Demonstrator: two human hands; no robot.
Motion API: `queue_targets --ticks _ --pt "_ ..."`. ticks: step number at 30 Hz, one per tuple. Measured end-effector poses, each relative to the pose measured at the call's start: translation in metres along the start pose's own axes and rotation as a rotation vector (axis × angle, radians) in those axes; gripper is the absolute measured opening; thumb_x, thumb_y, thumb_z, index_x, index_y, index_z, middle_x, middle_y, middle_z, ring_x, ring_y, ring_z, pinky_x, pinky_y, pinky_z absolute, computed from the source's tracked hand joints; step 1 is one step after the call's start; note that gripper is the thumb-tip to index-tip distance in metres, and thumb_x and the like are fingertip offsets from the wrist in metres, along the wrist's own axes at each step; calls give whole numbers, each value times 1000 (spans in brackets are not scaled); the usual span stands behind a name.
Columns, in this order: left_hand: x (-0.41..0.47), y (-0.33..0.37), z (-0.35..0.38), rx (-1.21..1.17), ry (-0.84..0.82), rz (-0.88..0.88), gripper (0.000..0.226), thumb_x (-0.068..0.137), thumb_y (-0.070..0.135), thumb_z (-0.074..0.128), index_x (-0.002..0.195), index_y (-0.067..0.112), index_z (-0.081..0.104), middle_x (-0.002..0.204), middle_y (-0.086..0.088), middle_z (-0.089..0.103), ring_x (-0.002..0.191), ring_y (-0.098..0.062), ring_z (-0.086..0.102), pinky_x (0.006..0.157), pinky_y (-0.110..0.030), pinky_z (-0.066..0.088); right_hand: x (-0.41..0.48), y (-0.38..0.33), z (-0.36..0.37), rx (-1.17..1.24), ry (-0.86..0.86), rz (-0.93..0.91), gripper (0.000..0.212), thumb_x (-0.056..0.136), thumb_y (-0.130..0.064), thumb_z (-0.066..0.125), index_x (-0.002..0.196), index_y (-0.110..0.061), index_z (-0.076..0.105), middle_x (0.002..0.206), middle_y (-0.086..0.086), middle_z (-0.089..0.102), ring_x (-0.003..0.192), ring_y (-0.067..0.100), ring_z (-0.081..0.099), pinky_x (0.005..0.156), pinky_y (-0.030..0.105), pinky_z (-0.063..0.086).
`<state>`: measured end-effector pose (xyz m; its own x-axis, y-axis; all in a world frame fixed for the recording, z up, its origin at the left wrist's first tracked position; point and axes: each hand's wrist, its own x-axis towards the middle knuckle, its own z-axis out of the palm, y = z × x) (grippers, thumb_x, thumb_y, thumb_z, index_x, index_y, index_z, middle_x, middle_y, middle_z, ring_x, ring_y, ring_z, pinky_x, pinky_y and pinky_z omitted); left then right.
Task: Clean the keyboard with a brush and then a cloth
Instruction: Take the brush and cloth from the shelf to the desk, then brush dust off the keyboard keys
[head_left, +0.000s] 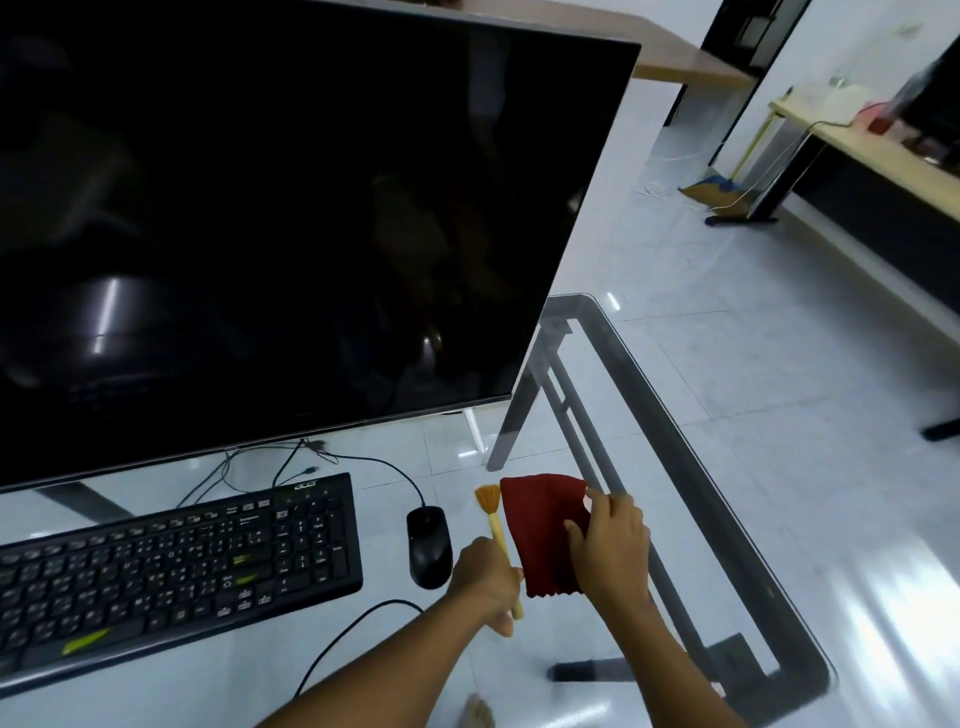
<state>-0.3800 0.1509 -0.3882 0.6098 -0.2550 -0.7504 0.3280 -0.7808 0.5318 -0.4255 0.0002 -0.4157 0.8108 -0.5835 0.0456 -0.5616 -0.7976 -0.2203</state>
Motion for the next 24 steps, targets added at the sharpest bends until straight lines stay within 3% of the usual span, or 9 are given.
queue_targets --ticks 2,4,7,10,15,20,22,24 --pt "-4 1 -9 38 26 23 26 94 35 57 84 16 45 87 -5 66 62 -21 70 48 -23 53 -8 -13 -6 84 109 -45 26 81 -23 75 101 -12 64 102 8 62 90 25 60 77 39 54" --pt "-7 -4 -24 167 127 150 26 96 41 50 94 15 48 85 -1 61 62 -15 63 48 -22 46 -21 -33 -11 208 17 -112 13 87 -26 68 91 -19 59 92 -2 59 78 14 56 70 27 51" --pt "-15 -28 -60 292 331 381 23 97 39 45 107 18 51 92 3 58 77 -12 55 61 -26 44 -41 -56 5 232 -217 -166 21 93 -39 57 90 -18 52 88 -3 53 69 12 53 57 26 46" --pt "-23 -69 -98 218 475 492 19 96 32 47 110 21 53 109 5 57 98 -13 55 79 -30 49 -57 -67 26 132 -210 -223 25 86 -34 67 92 -13 55 88 3 53 68 21 55 53 28 40" --pt "-35 -142 -148 120 673 516 17 94 25 53 110 21 56 109 6 53 105 -13 51 81 -25 48 -62 -82 34 159 -131 -87 26 72 2 69 90 -3 52 81 17 53 61 38 57 50 37 42" --pt "-46 -208 -194 71 759 460 25 93 20 55 118 15 57 114 0 55 108 -18 52 84 -29 50 -61 -95 33 59 -196 36 20 75 8 61 93 7 51 83 32 55 66 48 58 55 51 50" --pt "-54 -234 -216 42 820 457 27 93 18 57 119 13 58 113 -2 55 110 -20 51 89 -31 47 -60 -114 20 90 -183 41 19 83 7 55 102 8 51 93 32 55 78 49 57 62 43 44" --pt "-62 -260 -239 15 904 440 28 91 15 59 119 11 58 113 -4 56 110 -21 50 93 -32 44 -60 -149 6 167 -197 -73 21 90 -1 52 110 2 55 97 22 57 82 42 56 61 33 37"
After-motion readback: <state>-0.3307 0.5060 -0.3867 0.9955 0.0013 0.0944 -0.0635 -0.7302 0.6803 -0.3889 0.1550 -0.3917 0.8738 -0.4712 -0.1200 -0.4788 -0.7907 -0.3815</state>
